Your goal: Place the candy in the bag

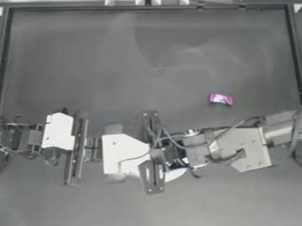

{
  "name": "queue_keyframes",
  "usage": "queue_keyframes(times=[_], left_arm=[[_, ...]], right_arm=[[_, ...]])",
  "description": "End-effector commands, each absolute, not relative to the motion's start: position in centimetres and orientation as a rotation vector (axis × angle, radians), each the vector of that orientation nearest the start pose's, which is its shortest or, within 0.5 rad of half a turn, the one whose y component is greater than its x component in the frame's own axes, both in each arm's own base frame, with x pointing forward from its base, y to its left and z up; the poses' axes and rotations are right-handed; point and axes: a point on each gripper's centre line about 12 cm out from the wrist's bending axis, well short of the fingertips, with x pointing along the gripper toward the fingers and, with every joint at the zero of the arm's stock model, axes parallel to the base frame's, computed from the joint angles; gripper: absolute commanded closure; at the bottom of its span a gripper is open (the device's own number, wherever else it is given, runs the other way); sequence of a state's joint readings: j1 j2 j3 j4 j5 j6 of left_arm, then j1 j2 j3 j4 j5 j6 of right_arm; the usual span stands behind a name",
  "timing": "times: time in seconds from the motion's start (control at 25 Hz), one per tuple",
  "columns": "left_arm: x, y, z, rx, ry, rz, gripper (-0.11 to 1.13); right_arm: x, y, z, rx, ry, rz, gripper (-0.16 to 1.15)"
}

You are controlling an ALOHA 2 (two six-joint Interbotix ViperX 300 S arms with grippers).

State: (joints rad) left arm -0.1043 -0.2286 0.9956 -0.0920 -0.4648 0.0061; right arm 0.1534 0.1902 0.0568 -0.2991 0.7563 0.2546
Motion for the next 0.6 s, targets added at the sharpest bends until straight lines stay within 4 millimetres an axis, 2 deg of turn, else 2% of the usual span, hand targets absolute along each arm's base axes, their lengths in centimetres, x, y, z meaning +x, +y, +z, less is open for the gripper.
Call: queue_keyframes(times=[0.04, 0.6], left_arm=[[32.0, -2.9, 20.5, -0.050, 0.252, -0.056, 0.98], [31.9, -2.9, 20.6, -0.018, 0.248, -0.058, 0.98]], right_arm=[[46.1, 4.8, 25.8, -0.126, 0.932, -0.069, 0.93], [43.9, 4.5, 24.5, -0.072, 0.979, -0.098, 0.93]])
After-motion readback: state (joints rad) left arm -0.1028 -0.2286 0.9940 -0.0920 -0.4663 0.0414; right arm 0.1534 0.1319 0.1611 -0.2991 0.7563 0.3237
